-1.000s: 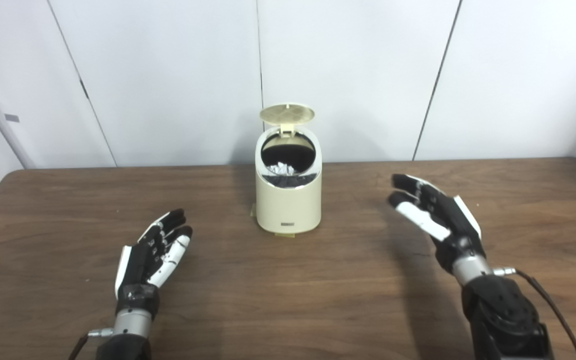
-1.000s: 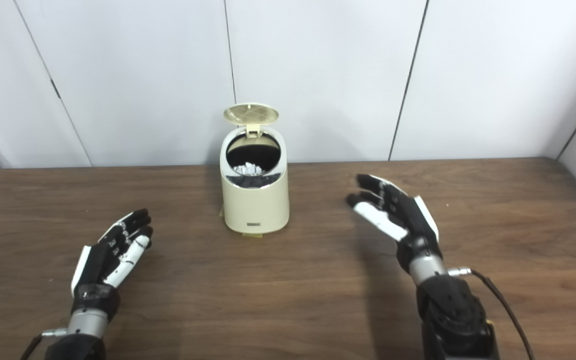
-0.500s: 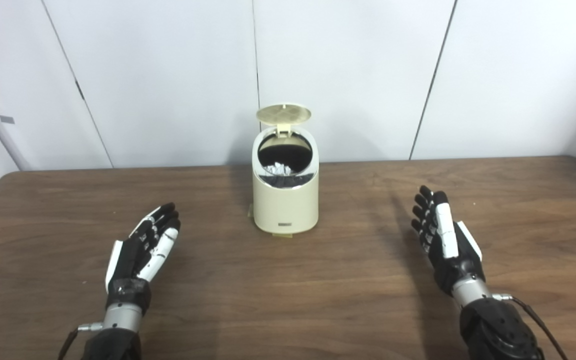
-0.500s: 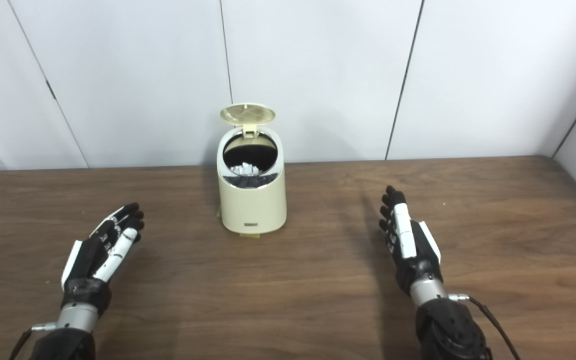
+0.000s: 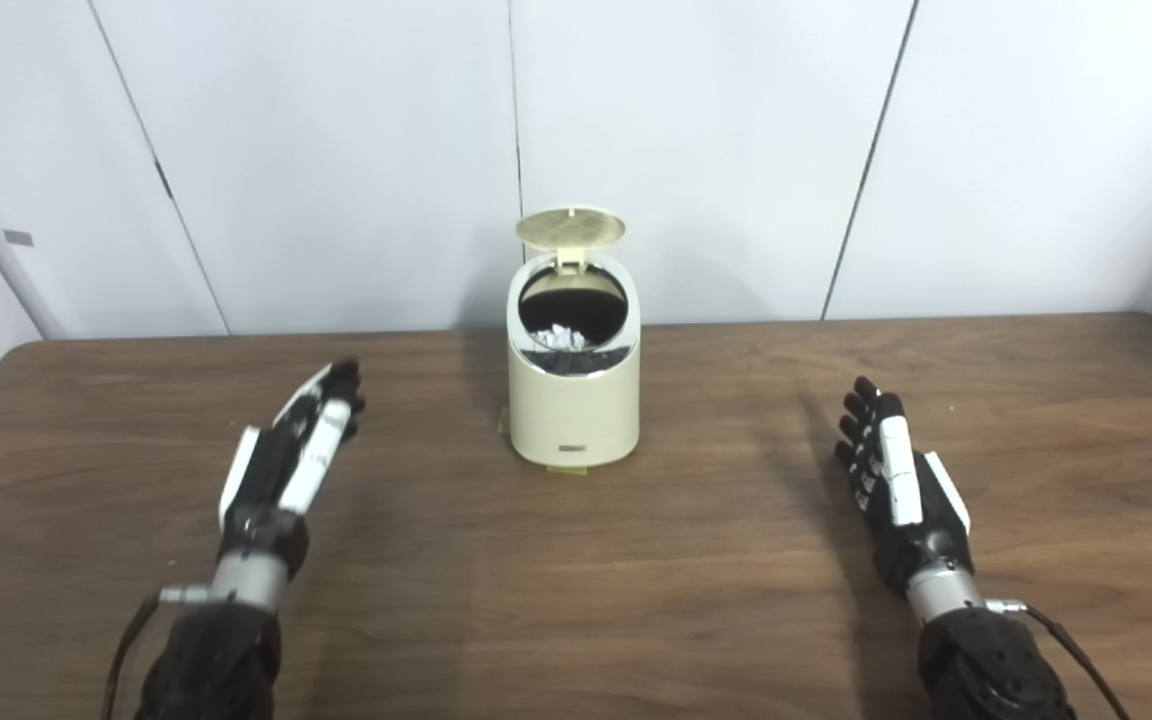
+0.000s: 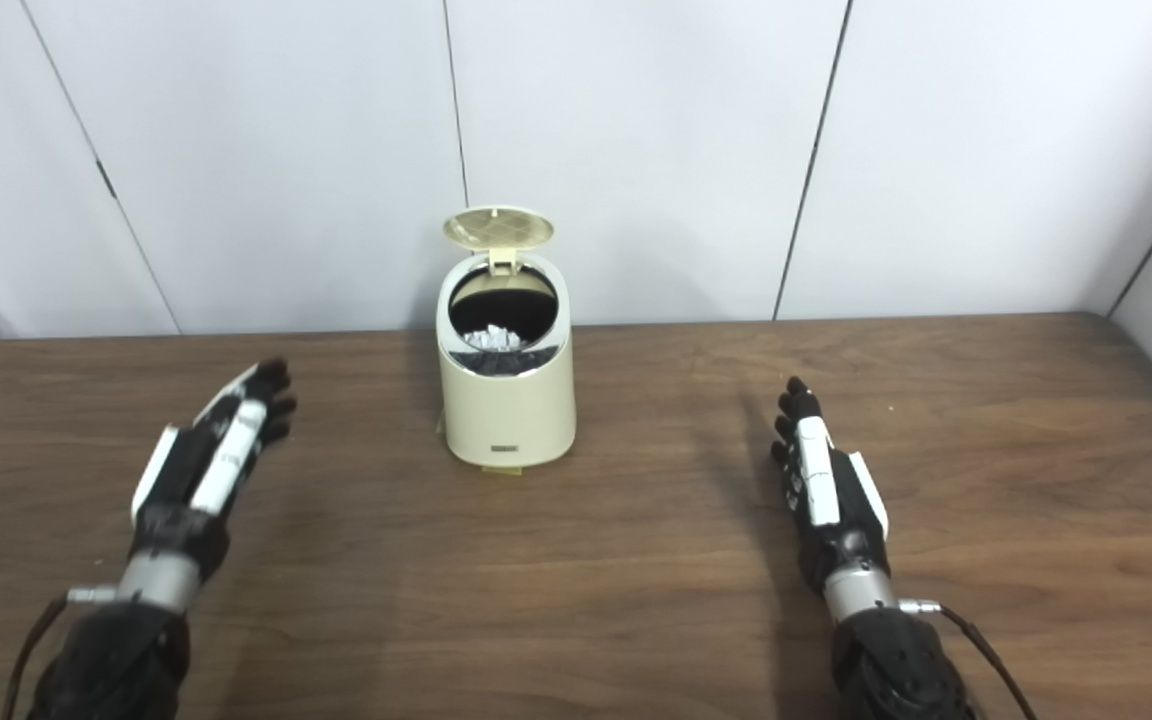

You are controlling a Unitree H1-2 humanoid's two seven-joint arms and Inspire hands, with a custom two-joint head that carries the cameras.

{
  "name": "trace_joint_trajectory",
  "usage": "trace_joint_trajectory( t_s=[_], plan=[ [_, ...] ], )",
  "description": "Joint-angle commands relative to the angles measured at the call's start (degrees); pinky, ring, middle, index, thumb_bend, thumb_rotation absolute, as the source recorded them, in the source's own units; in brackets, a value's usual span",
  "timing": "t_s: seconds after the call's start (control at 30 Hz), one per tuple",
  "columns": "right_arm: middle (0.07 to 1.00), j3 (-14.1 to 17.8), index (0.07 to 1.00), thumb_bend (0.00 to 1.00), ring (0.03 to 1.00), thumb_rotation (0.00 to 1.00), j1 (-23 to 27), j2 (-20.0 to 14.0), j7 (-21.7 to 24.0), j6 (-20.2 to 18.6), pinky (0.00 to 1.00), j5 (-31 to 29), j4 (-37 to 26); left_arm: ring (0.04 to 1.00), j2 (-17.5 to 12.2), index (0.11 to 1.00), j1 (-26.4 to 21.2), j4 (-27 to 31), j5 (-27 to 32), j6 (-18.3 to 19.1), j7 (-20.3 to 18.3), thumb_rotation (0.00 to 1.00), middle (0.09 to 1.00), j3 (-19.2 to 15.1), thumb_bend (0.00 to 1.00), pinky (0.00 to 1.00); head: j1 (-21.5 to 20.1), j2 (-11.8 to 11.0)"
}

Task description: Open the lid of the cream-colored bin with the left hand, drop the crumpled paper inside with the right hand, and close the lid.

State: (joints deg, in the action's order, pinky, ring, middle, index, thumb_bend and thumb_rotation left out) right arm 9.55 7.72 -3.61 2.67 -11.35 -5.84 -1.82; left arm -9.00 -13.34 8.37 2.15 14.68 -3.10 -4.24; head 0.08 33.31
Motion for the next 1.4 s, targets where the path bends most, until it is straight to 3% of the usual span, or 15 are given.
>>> trace_joint_trajectory(
  t_s=[0.0, 0.13, 0.3, 0.53, 0.83, 0.97, 1.03, 1.13, 1.37],
  plan=[
    [1.000, 0.37, 1.000, 0.63, 1.000, 1.00, 1.10, -0.48, -0.12, 2.70, 1.00, -0.97, -0.45, 0.890, -0.87, 0.913, -5.58, 2.08, -0.61, 0.02, -0.69, 0.82, 0.900, 0.88, 0.57, 0.87, 0.43, -0.15],
    [1.000, 0.27, 1.000, 0.62, 1.000, 1.00, 0.49, -0.43, -0.56, 3.79, 1.00, -0.94, 0.04, 0.903, -1.20, 0.915, -10.83, 1.67, -1.61, 2.16, -0.88, 0.84, 0.903, 2.00, 0.61, 0.89, 1.80, -1.32],
    [1.000, 0.55, 1.000, 0.61, 1.000, 1.00, 0.10, -0.12, -0.53, 5.15, 1.00, -1.96, 1.48, 0.904, -1.04, 0.917, -16.72, -0.25, -3.15, 3.63, -0.87, 0.87, 0.900, 3.15, 0.57, 0.89, 2.68, -2.61],
    [1.000, -0.30, 1.000, 0.60, 1.000, 1.00, -0.33, 0.07, -0.56, 5.62, 1.00, -2.14, 2.28, 0.920, -0.54, 0.920, -24.82, -5.86, -4.92, 3.42, -1.15, 0.85, 0.919, 5.23, 0.52, 0.92, 2.85, -3.57],
    [1.000, -1.72, 1.000, 0.63, 1.000, 1.00, -0.64, 0.07, -1.42, 5.80, 1.00, -0.40, 1.95, 0.920, -3.81, 0.887, -32.81, -12.69, -13.71, 1.13, -2.96, 0.90, 0.911, 11.96, 0.56, 0.90, 1.47, -3.79],
    [1.000, -2.68, 1.000, 0.65, 1.000, 1.00, -0.89, 0.05, -1.56, 5.92, 1.00, 0.42, 1.73, 0.943, -5.20, 0.880, -34.40, -13.31, -19.78, 2.66, -3.37, 0.93, 0.923, 15.55, 0.55, 0.90, 1.01, -3.83],
    [0.997, -3.11, 1.000, 0.65, 1.000, 1.00, -0.91, 0.22, -1.90, 5.99, 1.00, 0.90, 1.72, 0.952, -5.47, 0.835, -34.62, -13.01, -22.28, 3.13, -3.36, 0.93, 0.919, 16.95, 0.53, 0.91, 0.70, -3.79],
    [0.986, -3.76, 1.000, 0.67, 1.000, 1.00, -0.77, 0.27, -2.40, 6.37, 1.00, 1.69, 2.02, 0.927, -5.92, 0.776, -34.57, -12.63, -25.15, 2.39, -3.40, 0.93, 0.891, 18.16, 0.49, 0.84, 0.45, -3.68],
    [0.980, -4.14, 1.000, 0.67, 1.000, 1.00, -0.40, 1.52, -3.57, 6.14, 1.00, 1.67, 2.18, 0.943, -10.34, 0.669, -34.25, -12.45, -35.18, -1.92, -5.16, 1.00, 0.922, 23.90, 0.52, 0.81, -0.17, -3.34]
  ],
)
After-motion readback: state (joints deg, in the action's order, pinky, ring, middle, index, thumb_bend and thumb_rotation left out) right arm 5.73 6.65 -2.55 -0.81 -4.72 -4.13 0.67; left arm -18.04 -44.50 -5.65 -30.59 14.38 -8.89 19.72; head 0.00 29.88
